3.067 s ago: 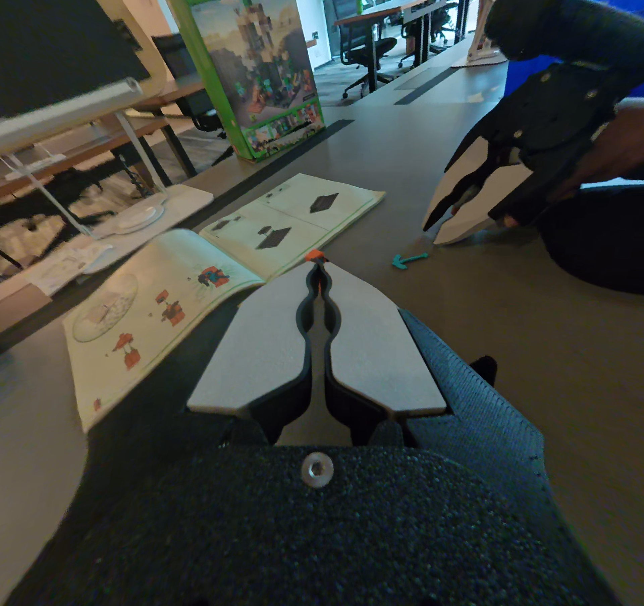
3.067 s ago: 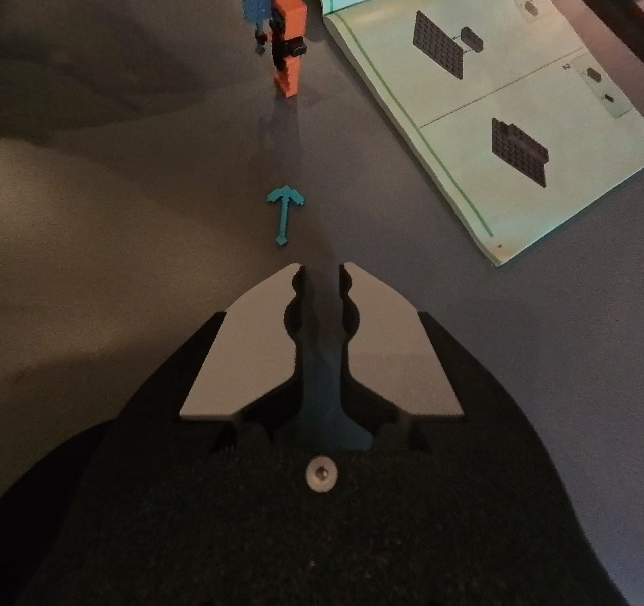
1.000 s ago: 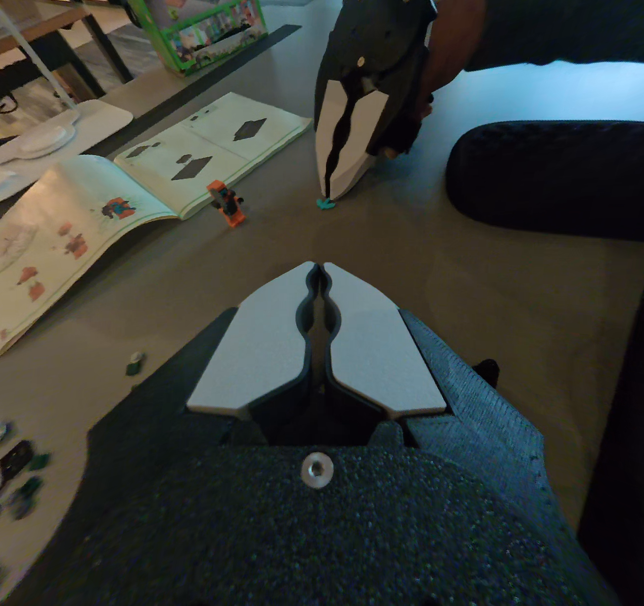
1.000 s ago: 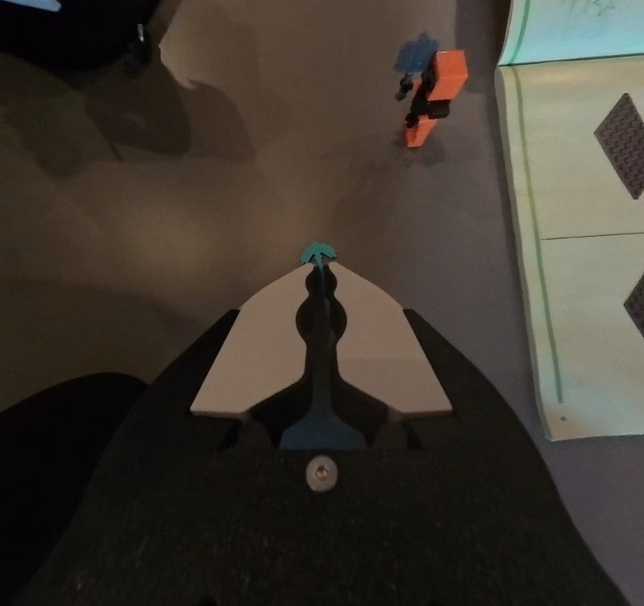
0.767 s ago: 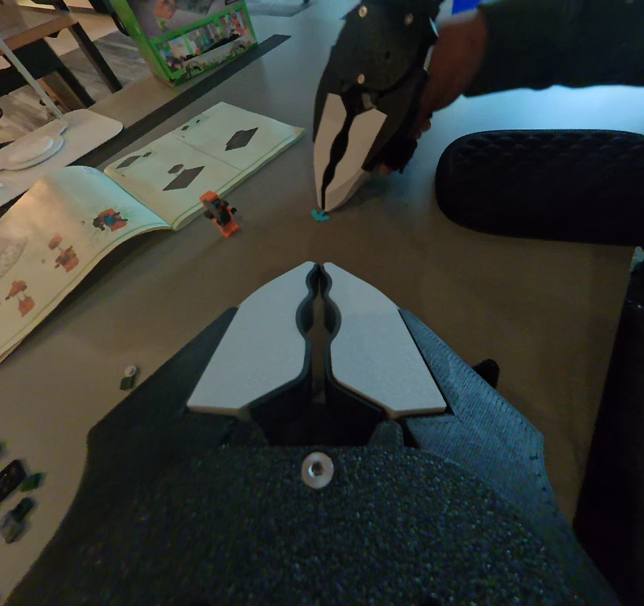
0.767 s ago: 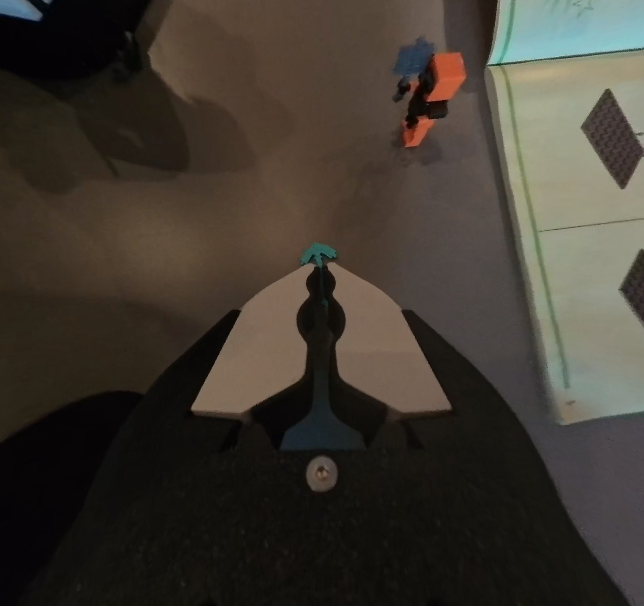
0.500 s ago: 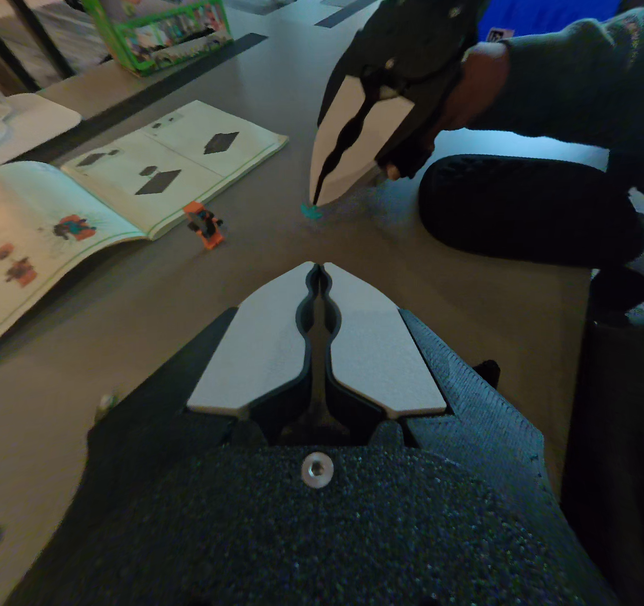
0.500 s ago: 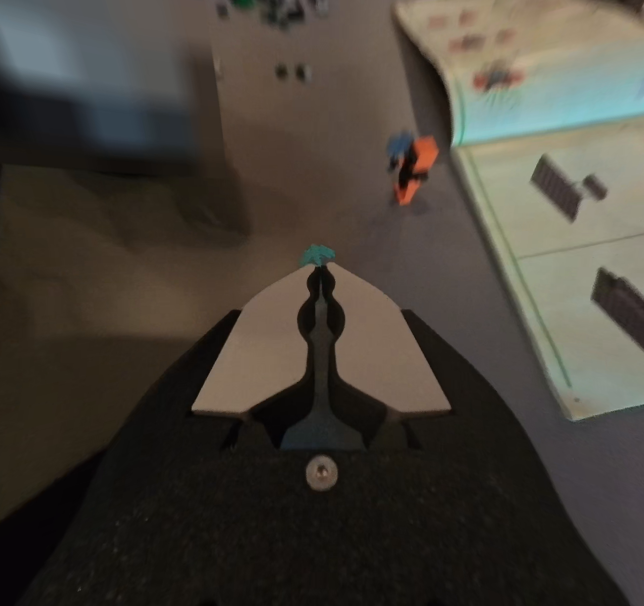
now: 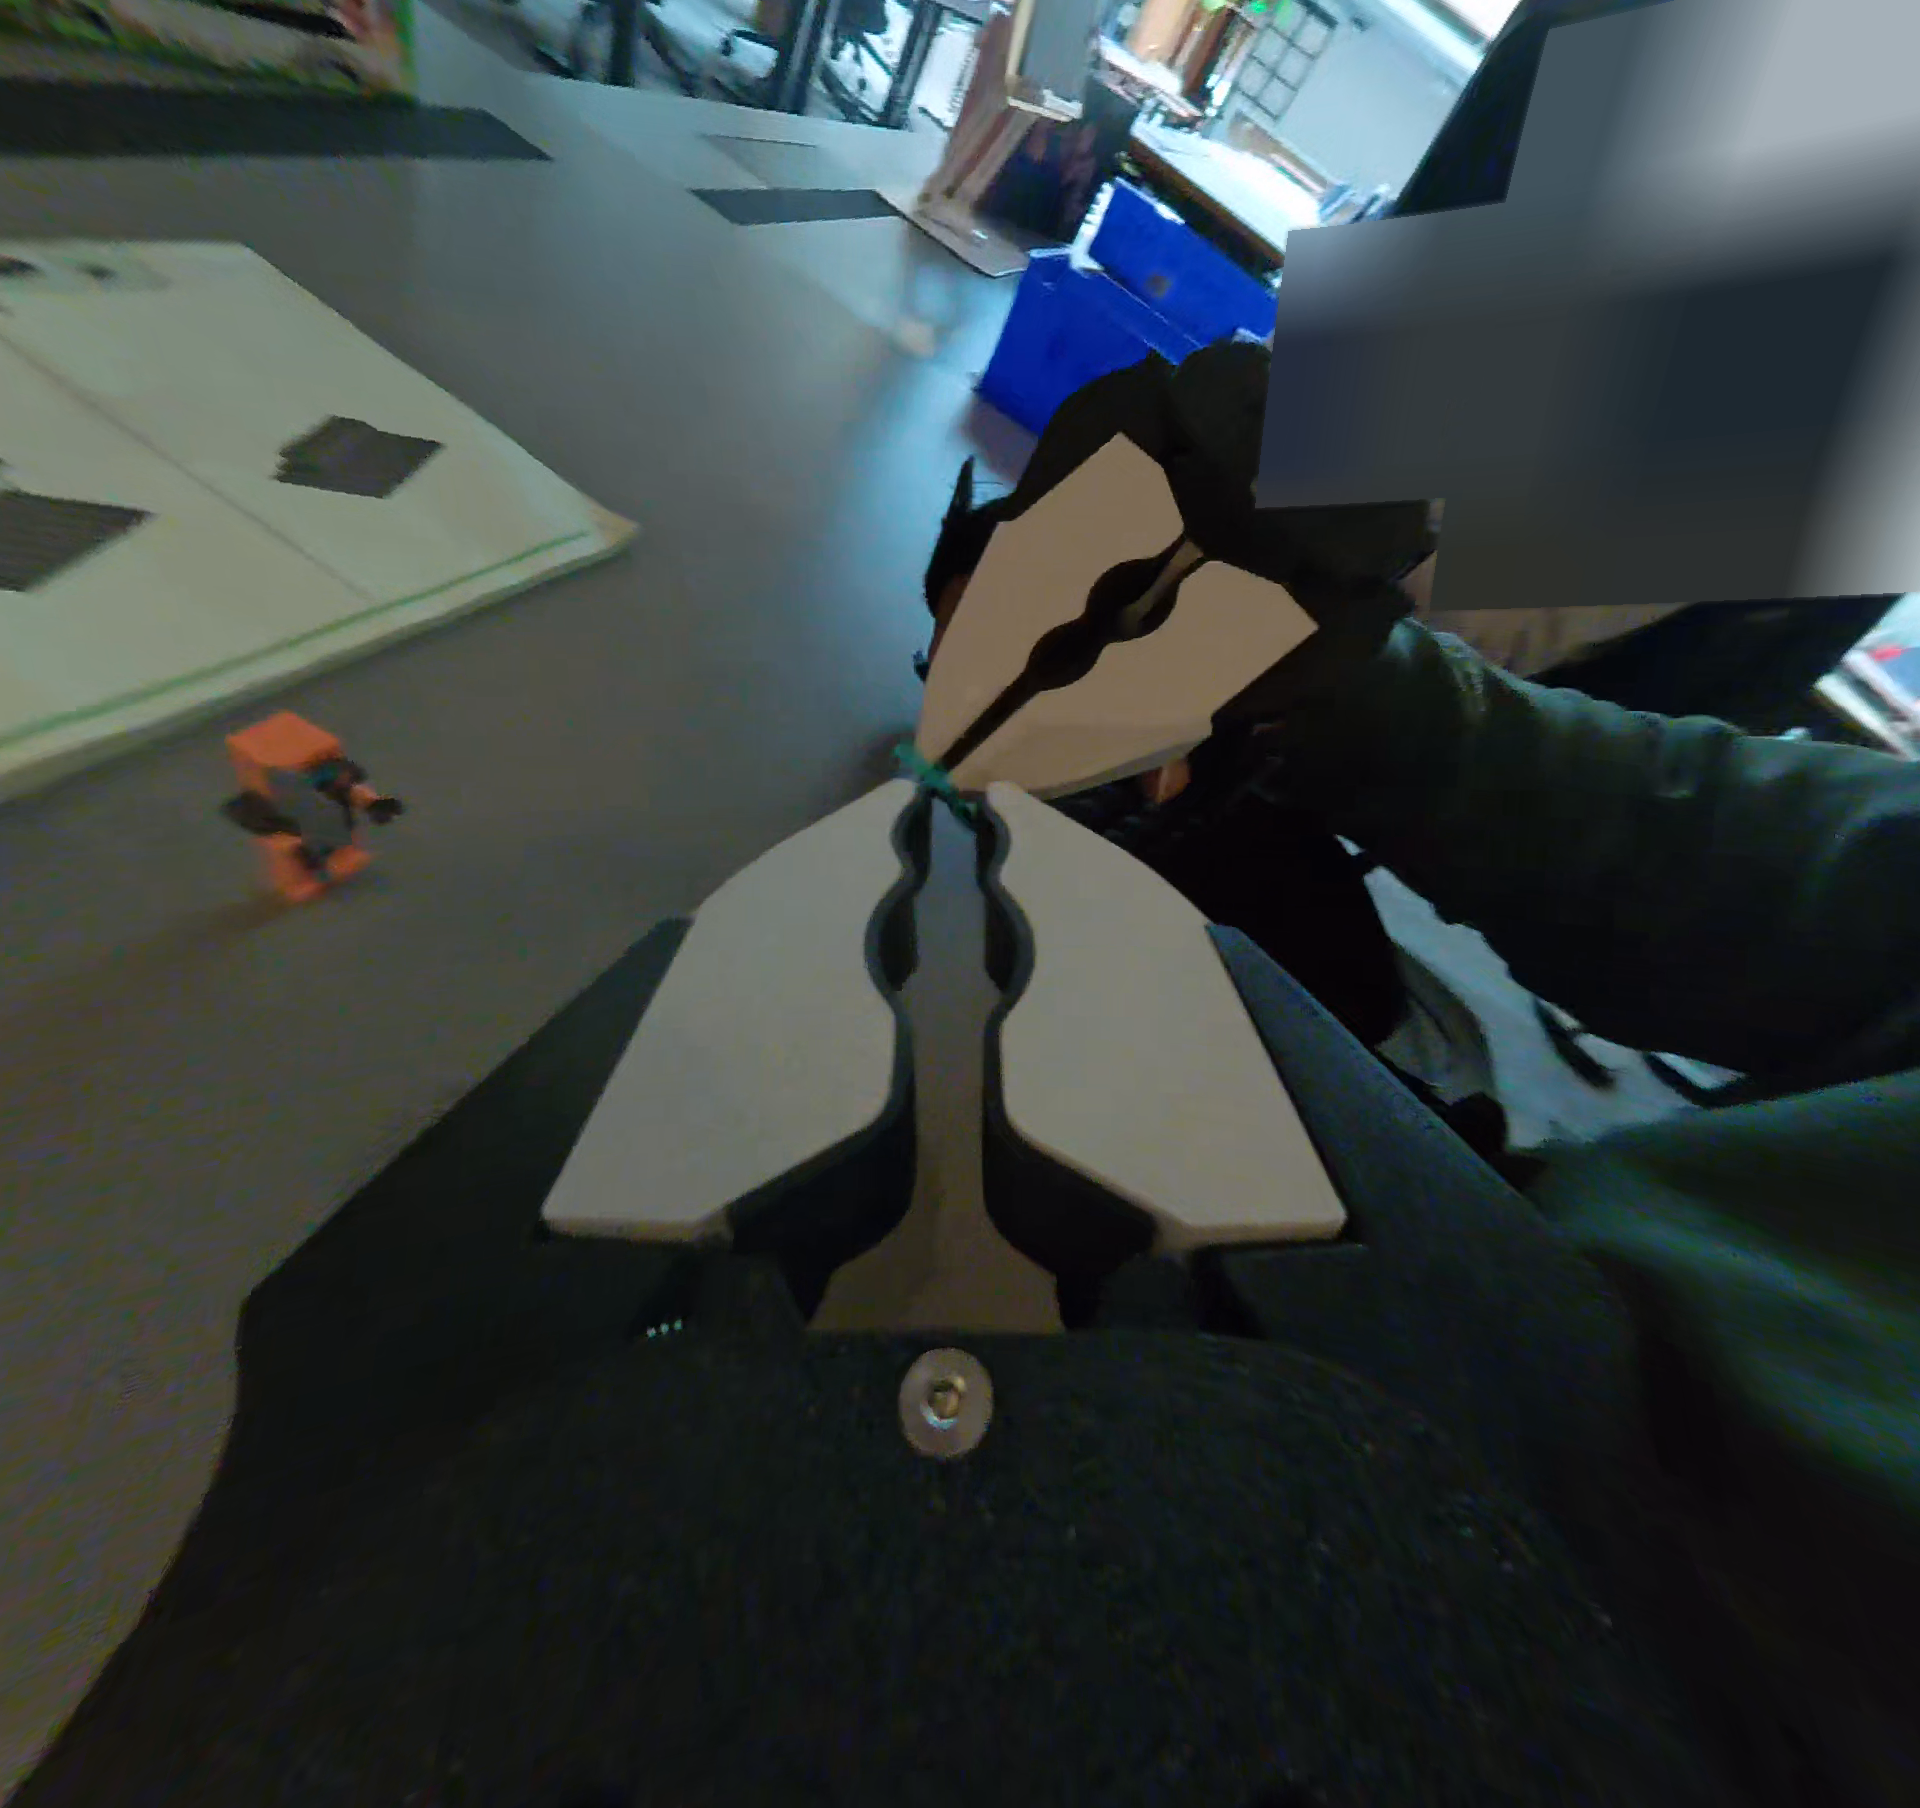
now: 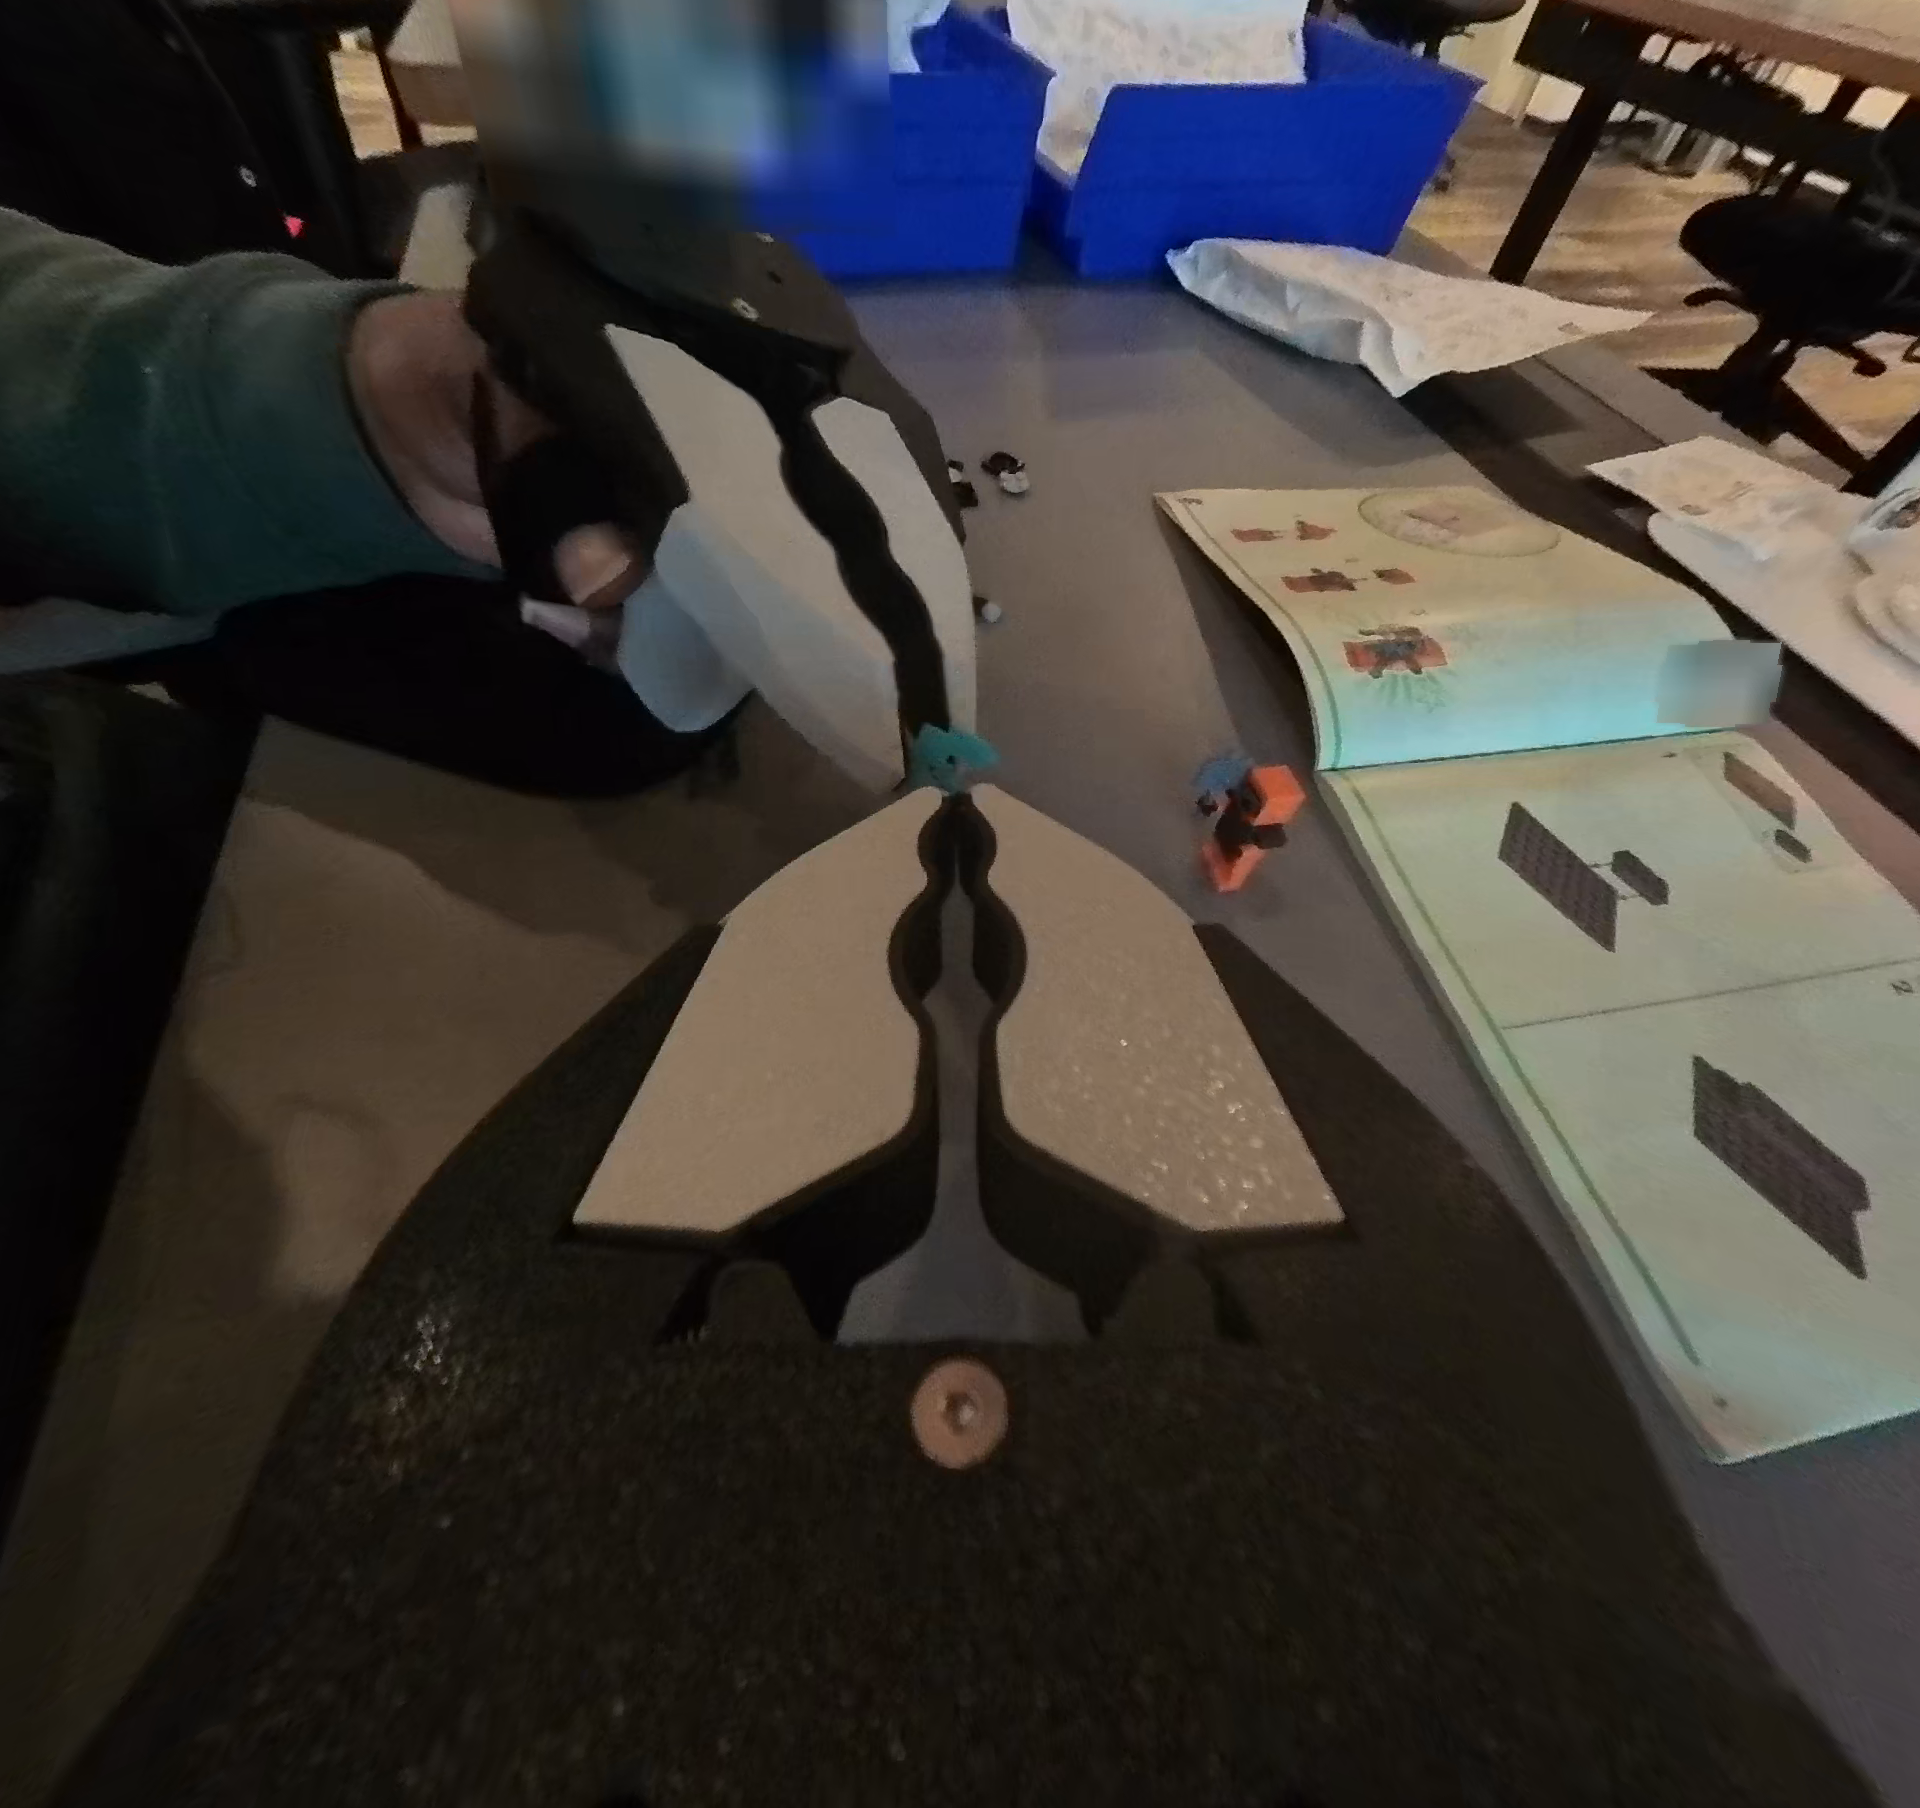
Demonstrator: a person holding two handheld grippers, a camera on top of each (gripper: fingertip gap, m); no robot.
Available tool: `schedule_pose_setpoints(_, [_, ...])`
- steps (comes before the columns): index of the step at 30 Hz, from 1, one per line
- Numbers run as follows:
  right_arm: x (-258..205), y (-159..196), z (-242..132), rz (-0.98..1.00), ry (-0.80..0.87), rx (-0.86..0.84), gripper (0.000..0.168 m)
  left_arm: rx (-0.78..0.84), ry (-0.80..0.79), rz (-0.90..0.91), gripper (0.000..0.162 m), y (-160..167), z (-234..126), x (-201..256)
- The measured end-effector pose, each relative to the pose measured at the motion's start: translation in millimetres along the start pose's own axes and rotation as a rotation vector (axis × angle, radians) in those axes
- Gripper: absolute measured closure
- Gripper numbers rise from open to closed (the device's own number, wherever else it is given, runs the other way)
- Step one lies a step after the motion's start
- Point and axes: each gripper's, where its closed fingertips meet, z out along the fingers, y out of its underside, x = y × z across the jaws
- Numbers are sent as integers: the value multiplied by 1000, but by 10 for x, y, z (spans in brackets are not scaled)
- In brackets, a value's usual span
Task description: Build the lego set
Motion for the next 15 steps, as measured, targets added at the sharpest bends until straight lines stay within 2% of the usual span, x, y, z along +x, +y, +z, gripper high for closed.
schedule_pose_setpoints(9, [-38,-6,-23,-9,-3,26,168,-16,-46,148,161,14,-18,-7])
schedule_pose_setpoints(15, [-52,0,-83,-31,-20,-8,168,-103,-86,288,161,76,-25,-33])
